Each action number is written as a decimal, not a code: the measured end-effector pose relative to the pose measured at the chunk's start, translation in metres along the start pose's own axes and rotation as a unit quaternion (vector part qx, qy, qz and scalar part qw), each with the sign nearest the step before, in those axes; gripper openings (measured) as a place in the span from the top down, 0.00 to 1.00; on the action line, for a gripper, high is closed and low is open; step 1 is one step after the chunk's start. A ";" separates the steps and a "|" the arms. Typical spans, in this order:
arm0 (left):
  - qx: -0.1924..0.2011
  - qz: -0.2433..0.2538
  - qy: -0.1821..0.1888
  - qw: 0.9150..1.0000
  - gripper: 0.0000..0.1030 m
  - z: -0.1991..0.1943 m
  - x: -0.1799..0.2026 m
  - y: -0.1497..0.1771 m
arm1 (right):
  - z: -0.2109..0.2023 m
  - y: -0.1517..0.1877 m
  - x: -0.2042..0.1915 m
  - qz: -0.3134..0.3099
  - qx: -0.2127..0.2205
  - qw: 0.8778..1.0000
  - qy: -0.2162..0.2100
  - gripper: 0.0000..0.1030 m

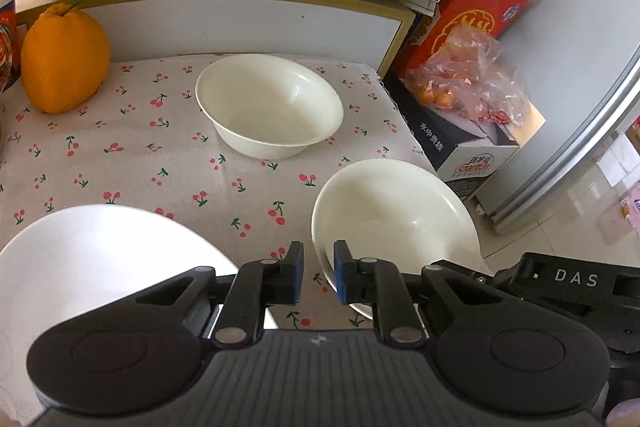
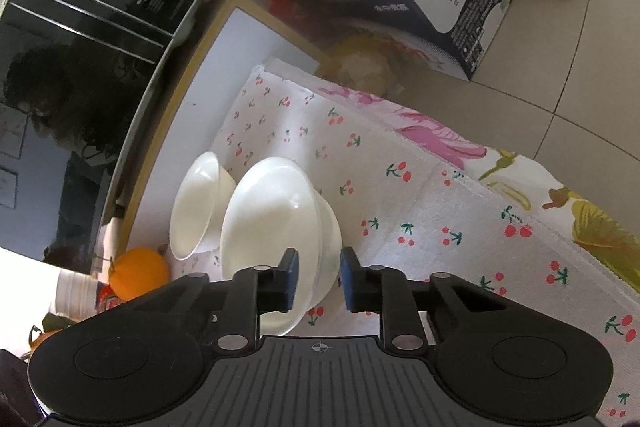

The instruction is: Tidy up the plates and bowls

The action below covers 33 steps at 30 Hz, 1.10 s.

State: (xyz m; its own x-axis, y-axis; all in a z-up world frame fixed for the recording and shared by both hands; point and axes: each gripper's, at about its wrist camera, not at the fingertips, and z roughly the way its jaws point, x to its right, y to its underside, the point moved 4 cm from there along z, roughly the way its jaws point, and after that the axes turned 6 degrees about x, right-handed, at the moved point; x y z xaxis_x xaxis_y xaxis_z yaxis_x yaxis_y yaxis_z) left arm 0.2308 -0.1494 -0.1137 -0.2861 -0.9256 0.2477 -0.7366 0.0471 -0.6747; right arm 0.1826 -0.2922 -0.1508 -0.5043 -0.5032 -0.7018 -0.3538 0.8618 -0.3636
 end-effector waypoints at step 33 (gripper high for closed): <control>0.013 -0.006 0.003 1.000 0.90 0.003 0.002 0.001 | -0.001 -0.003 -0.003 -0.027 0.013 1.000 -0.005 0.86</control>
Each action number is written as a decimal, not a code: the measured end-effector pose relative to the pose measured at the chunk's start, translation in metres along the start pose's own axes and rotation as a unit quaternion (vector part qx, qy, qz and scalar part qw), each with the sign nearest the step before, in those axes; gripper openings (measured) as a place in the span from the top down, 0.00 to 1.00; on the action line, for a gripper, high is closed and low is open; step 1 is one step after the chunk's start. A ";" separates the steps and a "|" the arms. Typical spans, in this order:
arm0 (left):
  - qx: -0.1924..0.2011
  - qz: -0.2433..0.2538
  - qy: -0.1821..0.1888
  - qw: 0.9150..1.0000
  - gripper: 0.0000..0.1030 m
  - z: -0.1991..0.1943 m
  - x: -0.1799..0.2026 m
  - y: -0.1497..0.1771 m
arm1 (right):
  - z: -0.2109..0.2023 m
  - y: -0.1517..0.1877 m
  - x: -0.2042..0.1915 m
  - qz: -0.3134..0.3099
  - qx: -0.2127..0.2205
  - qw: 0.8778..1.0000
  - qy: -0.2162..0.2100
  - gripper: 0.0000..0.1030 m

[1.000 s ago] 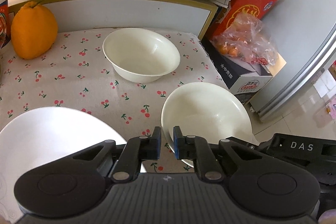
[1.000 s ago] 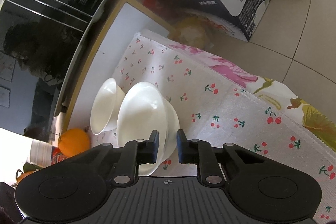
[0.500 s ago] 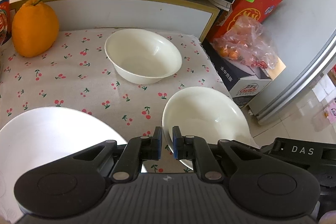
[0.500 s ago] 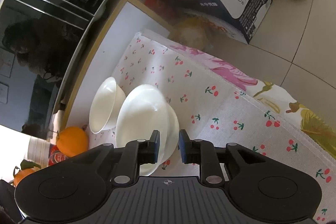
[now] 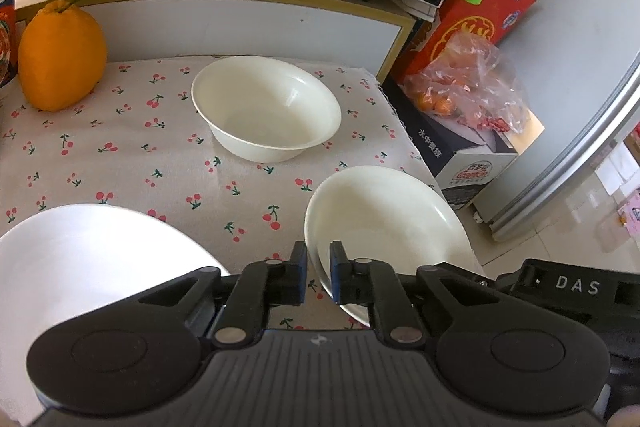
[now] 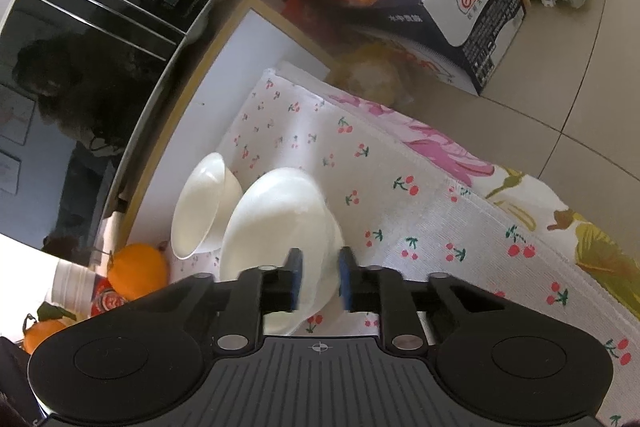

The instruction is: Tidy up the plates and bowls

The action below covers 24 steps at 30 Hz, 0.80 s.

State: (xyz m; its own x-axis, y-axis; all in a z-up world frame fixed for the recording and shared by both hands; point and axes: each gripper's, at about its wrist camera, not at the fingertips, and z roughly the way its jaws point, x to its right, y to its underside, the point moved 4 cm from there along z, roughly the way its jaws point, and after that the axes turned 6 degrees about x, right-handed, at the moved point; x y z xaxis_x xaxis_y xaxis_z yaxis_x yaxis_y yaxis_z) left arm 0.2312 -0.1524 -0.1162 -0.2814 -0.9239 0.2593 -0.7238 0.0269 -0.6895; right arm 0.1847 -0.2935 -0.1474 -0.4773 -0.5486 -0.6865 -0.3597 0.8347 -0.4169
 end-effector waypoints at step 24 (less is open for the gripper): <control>0.037 -0.007 -0.013 0.999 0.91 -0.073 0.013 -0.005 | -0.067 0.006 -0.040 -0.083 -0.021 0.996 -0.018 0.88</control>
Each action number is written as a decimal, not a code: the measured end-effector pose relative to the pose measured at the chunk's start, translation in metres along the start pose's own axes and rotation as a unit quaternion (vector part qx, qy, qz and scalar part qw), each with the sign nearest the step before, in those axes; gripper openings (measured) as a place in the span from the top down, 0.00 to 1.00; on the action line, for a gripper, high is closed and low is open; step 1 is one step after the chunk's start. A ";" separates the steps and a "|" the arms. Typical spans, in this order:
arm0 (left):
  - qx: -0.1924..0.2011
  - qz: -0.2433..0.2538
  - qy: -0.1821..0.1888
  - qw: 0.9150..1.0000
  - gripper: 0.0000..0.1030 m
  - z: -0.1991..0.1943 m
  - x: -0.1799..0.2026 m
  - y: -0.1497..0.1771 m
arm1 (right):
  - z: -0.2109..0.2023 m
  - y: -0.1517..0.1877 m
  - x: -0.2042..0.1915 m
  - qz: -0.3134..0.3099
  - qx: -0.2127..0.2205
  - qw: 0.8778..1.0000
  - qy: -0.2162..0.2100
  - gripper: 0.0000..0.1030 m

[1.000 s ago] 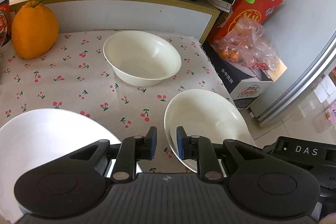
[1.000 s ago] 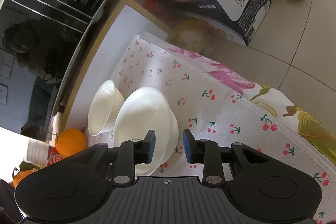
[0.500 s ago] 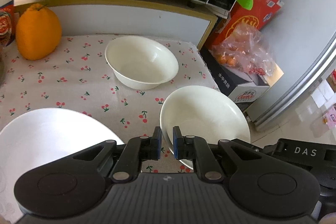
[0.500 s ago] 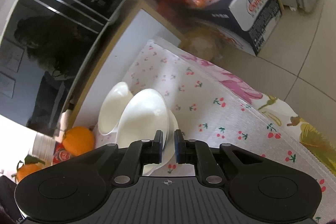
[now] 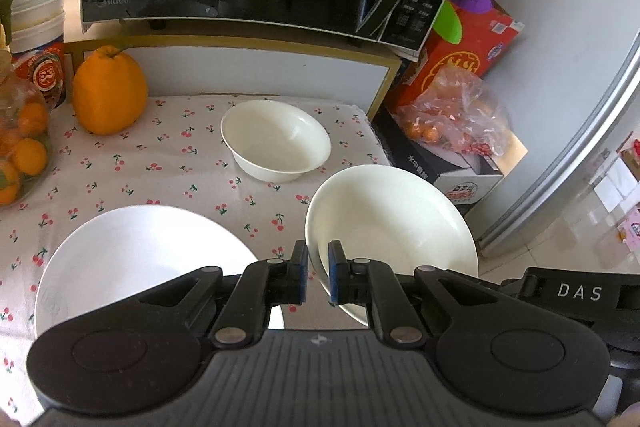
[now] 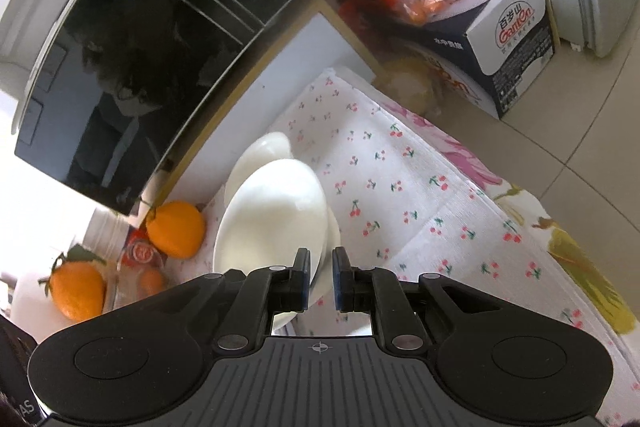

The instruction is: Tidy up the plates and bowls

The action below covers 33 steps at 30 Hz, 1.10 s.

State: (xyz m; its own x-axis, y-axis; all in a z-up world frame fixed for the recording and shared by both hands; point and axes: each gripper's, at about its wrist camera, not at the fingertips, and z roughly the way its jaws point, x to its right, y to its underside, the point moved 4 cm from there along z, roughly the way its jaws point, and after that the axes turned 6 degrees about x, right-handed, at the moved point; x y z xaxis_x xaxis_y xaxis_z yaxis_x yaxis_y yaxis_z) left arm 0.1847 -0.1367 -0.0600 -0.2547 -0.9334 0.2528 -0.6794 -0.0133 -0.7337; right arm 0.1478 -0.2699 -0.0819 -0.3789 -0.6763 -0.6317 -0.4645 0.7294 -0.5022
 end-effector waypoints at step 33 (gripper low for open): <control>-0.051 0.037 0.032 0.997 0.90 -0.052 0.005 0.052 | -0.070 0.052 0.001 -0.020 -0.074 0.995 0.059 0.87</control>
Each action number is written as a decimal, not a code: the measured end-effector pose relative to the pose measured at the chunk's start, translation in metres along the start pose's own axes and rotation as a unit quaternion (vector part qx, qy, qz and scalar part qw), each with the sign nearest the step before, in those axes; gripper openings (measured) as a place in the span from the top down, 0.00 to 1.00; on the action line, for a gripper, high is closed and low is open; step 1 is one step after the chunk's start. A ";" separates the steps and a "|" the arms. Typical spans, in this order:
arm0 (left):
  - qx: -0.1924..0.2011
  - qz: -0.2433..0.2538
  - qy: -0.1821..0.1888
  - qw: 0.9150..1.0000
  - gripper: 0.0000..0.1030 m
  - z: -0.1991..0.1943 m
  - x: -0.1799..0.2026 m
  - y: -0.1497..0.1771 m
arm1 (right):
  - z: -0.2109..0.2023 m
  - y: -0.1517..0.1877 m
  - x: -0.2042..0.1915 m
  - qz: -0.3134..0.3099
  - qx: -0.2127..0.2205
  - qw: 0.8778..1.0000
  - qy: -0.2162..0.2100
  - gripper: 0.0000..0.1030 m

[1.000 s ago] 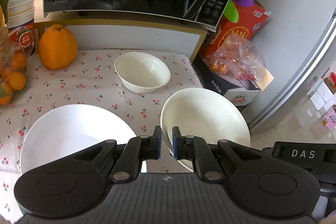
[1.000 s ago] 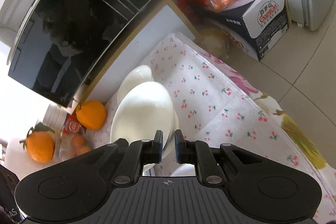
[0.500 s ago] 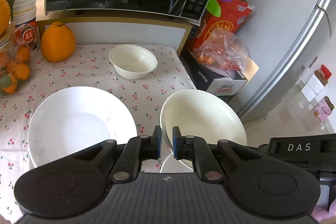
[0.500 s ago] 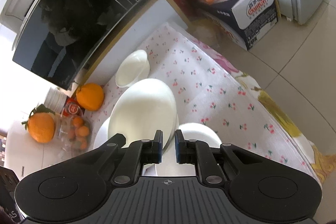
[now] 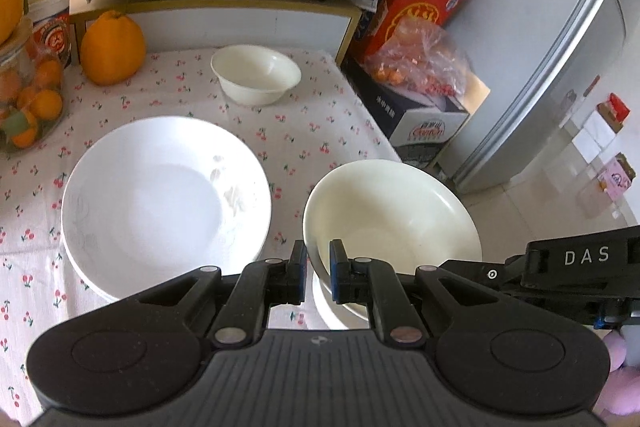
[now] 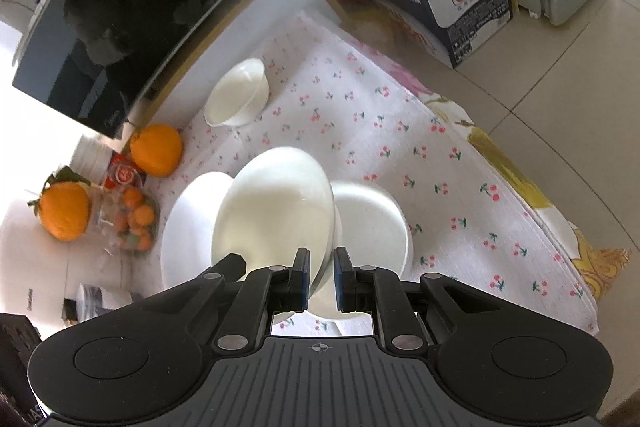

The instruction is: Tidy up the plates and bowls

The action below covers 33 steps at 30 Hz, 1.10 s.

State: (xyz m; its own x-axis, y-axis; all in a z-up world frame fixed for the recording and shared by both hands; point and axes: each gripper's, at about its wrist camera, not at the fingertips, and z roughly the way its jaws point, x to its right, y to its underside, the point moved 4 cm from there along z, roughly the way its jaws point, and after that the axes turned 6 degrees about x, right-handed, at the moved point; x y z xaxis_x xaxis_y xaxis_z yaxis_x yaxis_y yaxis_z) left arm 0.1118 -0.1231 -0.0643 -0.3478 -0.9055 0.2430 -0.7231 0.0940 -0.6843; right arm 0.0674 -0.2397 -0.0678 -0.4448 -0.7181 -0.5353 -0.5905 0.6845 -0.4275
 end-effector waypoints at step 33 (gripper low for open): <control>-0.041 0.047 -0.018 0.998 0.88 0.021 0.012 0.024 | 0.021 0.009 0.020 -0.004 -0.029 0.997 0.066 0.85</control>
State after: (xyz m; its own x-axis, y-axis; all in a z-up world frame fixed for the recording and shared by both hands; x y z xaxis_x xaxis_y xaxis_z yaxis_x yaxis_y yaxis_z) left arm 0.1026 -0.1409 -0.0928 -0.3960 -0.9051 0.1546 -0.7356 0.2119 -0.6434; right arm 0.0674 -0.2452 -0.0981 -0.5225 -0.7360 -0.4305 -0.6308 0.6733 -0.3857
